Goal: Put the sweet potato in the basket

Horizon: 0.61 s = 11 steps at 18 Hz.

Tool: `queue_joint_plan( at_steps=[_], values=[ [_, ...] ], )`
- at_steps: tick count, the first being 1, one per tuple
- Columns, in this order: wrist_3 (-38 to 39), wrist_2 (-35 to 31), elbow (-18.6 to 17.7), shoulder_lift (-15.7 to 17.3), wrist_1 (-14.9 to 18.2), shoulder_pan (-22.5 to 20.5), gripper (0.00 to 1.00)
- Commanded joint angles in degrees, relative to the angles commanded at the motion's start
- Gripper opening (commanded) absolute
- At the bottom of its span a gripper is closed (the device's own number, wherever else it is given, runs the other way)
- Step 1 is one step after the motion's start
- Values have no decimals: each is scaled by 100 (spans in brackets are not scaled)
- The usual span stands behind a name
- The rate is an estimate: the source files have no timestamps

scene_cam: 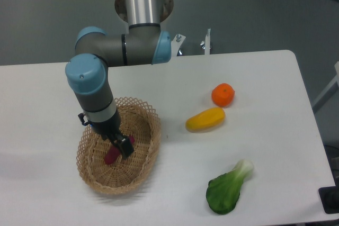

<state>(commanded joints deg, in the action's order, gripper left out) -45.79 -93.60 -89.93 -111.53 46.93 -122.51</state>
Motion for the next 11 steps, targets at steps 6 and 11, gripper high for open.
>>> queue_joint_plan(
  at_steps=[6,11],
  values=[
    [-62,35,546,17,70,-756,100],
    [-852,44,573,210,175,-1433,100]
  ],
)
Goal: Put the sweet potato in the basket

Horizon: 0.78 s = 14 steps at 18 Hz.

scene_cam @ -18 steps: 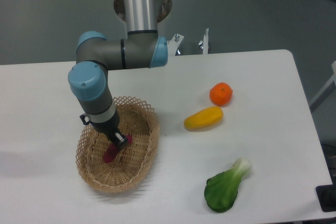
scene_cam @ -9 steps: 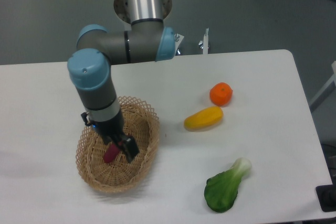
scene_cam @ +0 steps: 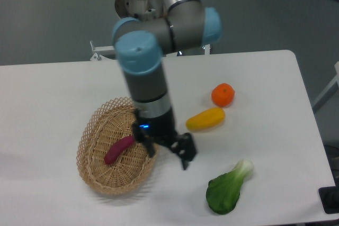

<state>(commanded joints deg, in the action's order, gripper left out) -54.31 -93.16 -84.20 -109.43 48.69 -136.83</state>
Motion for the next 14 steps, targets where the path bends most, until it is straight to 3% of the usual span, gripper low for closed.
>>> queue_joint_plan(
  at_steps=[8,14],
  values=[
    [-2135,35,44,221,729,-1020,100],
    [-2858,26,53,282,950,-1240,100]
  ],
)
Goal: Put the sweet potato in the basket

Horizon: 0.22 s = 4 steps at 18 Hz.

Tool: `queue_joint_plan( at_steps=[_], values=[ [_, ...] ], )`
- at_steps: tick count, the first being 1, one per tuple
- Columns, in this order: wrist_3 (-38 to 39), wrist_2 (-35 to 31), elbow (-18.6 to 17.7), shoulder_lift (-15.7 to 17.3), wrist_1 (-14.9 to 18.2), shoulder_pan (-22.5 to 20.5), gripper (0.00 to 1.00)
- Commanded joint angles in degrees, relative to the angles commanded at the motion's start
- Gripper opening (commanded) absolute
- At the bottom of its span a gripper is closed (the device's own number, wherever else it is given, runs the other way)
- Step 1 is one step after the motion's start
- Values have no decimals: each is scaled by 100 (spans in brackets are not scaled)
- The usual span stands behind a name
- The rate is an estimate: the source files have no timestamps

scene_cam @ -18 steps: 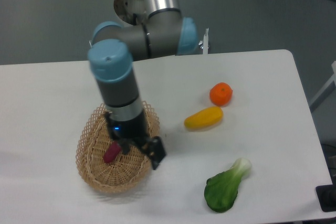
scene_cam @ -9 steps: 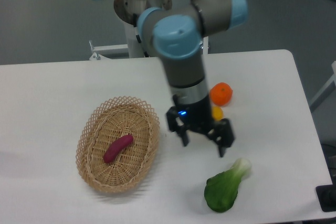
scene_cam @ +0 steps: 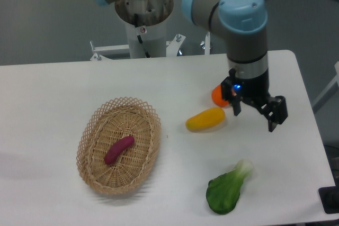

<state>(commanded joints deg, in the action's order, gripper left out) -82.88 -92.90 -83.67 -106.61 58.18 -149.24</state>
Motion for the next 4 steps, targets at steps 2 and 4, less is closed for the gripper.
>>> queue_joint_plan(
  at_steps=[2,4],
  values=[
    [0,0,-17,0,0,-9,100],
    [0,-9,-26,0,0,-9,100]
  ],
)
